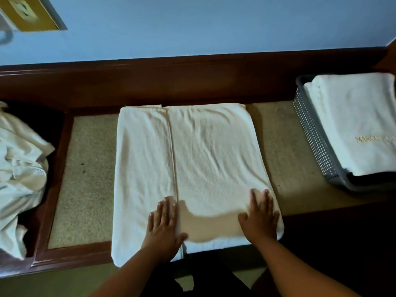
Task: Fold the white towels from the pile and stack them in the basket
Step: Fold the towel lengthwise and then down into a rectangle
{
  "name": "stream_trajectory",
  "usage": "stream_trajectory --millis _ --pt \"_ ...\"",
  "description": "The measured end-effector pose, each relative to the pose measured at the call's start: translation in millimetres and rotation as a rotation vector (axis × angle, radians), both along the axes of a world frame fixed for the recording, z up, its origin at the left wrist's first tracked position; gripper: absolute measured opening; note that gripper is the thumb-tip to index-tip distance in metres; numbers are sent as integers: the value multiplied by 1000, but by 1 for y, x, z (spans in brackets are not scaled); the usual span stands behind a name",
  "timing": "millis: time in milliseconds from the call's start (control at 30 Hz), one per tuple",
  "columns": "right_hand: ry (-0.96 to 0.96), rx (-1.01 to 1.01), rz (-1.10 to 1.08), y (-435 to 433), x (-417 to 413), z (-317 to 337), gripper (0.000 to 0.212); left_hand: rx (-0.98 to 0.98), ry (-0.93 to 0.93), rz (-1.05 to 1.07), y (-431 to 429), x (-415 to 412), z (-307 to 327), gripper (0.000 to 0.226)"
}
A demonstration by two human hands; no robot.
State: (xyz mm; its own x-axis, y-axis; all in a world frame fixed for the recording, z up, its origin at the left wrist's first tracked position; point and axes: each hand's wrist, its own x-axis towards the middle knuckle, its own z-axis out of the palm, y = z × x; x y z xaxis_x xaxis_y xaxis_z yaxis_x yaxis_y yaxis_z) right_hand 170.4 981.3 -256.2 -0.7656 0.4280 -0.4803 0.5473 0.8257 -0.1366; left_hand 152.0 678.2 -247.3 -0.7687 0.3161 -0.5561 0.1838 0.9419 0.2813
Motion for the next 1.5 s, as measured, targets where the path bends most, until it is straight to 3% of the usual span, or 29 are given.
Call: stream_trajectory --millis 100,200,400,467,567,633,733,1000,1100,1200,1333,1433,1500 --pt "49 -21 -264 5 -2 4 93 10 -25 -6 14 7 9 102" --pt "131 -35 -447 1 -3 5 96 18 14 28 14 4 17 88" --pt "208 -75 -367 13 -3 5 90 117 70 46 -7 4 22 76" --pt "209 -135 -346 16 2 9 76 143 91 55 -14 6 21 75" --pt "167 -68 -318 16 18 25 38 221 120 145 -23 15 20 74" --pt "167 -30 -306 12 36 30 34 285 133 225 -33 29 18 71" --pt "209 -158 -385 1 52 32 24 376 178 334 -56 57 18 63" --pt "469 -530 -366 -102 42 69 54 448 159 427 -136 109 42 60" --pt "415 -492 -214 -167 51 67 65 452 186 483 -161 110 59 60" --pt "220 -406 24 -230 67 60 69 462 230 497 -180 114 72 57" --pt "-45 -492 397 -285 88 41 76 454 209 524 -203 124 76 60" --pt "-123 -602 455 -299 101 35 66 431 162 530 -214 130 73 57" --pt "-38 -568 449 -295 104 33 58 392 138 509 -215 132 69 53"
